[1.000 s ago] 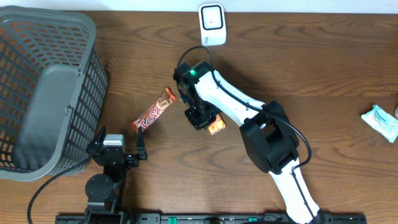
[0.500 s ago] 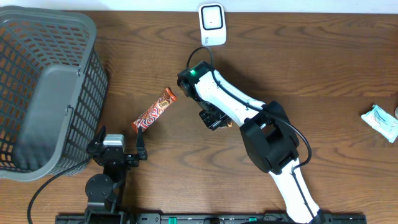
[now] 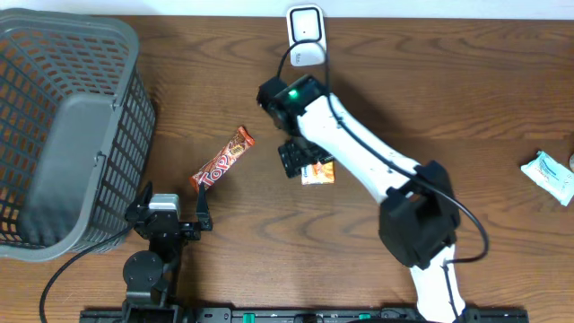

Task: Scan the item barcode
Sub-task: 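Lift the orange box with the right gripper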

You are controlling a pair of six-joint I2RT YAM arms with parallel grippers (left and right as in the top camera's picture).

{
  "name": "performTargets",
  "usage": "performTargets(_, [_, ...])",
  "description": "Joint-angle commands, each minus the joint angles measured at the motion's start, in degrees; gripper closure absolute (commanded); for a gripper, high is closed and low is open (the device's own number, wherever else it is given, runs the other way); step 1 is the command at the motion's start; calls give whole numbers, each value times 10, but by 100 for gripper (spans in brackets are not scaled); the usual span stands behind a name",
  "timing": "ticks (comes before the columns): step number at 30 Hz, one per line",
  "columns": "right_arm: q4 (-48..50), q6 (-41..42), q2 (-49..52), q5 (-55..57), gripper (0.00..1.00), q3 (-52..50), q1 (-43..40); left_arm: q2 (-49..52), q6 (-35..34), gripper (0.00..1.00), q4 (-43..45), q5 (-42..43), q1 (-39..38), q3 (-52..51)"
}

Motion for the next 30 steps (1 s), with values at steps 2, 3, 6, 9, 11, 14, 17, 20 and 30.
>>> performTargets(2, [35, 94, -19, -43, 1, 0, -31, -4, -5, 2, -21, -5, 2, -10])
performTargets(3, [52, 94, -19, -50, 1, -5, -36, -4, -5, 2, -21, -5, 2, -10])
performTargets(6, [77, 96, -19, -83, 1, -12, -48, -4, -5, 2, -21, -5, 2, -10])
performTargets(9, [85, 96, -19, -91, 1, -12, -50, -4, -5, 2, -21, -5, 2, -10])
performTargets(11, [98, 96, -19, -88, 1, -13, -48, -4, -5, 2, -21, -5, 2, -10])
performTargets(14, [123, 96, -19, -89, 1, -31, -47, -4, -5, 2, -21, -5, 2, -10])
performTargets(17, [143, 96, -19, -95, 1, -59, -49, -4, -5, 2, -21, -5, 2, -10])
performTargets(20, [165, 106, -19, -95, 1, -99, -51, -4, -5, 2, -21, -5, 2, -10])
performTargets(30, [261, 99, -19, -98, 1, -195, -52, -4, -5, 2, -21, -5, 2, -10])
